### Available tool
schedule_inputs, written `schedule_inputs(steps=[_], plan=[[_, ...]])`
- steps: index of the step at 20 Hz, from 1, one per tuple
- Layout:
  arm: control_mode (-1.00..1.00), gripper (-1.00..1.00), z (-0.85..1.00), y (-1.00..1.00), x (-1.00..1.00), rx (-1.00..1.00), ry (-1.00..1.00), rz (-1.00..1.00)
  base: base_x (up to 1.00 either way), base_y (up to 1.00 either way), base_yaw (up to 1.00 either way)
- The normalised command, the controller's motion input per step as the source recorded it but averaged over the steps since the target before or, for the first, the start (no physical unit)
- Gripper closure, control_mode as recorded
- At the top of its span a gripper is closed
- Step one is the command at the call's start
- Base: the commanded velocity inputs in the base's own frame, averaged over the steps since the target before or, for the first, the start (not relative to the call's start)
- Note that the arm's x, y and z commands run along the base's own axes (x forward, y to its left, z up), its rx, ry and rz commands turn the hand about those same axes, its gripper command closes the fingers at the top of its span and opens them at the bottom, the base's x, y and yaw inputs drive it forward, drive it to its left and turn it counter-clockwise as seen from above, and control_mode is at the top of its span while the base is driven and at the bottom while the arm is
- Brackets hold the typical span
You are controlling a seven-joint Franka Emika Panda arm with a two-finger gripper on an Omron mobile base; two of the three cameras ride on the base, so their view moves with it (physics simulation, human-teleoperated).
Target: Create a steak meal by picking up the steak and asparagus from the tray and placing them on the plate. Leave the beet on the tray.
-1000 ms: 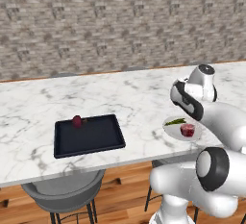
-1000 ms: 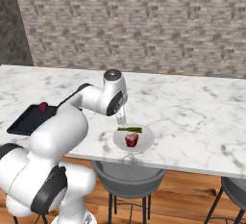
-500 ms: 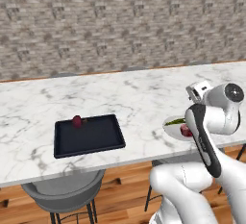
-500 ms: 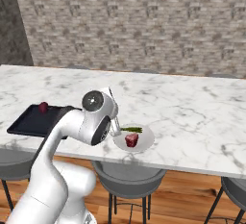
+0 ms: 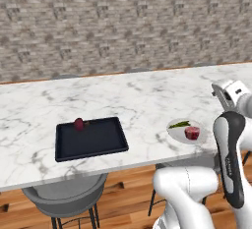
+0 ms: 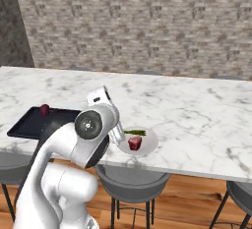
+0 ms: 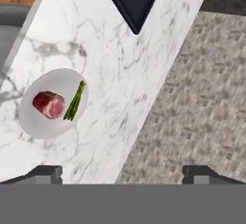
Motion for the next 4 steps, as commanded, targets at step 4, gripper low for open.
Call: schedule_inputs(steps=[4], plan=[[-1.00,-1.00,0.70,0.16,-0.36,-0.14,-0.15,0.04,0.00,0.00,0.00]])
